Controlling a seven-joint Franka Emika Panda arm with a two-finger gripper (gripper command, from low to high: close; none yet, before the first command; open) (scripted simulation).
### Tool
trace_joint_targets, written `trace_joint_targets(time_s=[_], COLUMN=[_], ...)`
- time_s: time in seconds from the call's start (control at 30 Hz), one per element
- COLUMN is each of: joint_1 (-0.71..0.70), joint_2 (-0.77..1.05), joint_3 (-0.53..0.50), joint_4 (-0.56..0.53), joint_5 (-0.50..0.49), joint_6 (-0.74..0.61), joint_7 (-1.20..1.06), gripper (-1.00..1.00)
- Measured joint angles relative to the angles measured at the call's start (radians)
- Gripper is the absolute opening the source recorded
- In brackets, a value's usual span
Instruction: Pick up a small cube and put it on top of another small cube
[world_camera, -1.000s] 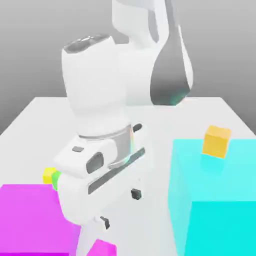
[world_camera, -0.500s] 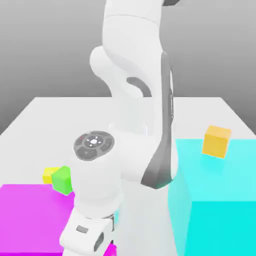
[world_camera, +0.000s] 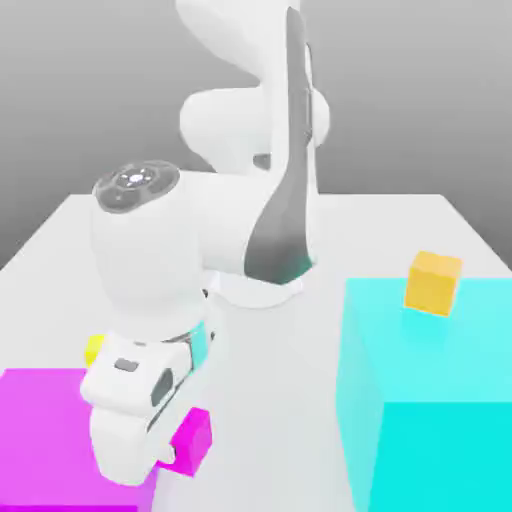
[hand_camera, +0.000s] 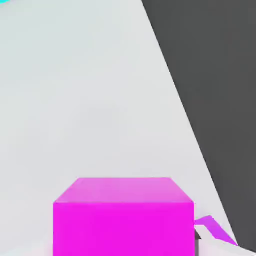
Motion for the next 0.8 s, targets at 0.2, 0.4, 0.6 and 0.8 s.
trace_joint_targets(time_s=[0.2, 0.4, 0.6, 0.8], joint_1=[-0.081, -0.167, -0.222, -0.208], joint_2=[-0.188, -0.398, -0.438, -0.344], joint_3=[-0.045, -0.05, -0.061, -0.078], joint_4=[-0.114, -0.233, -0.321, -0.343], joint_5=[-0.116, -0.304, -0.403, -0.372], joint_6=[-0.062, -0.107, -0.029, 0.085], joint_7=[-0.079, -0.107, -0.133, -0.161], gripper=[-1.0, -1.0, -1.0, 1.0])
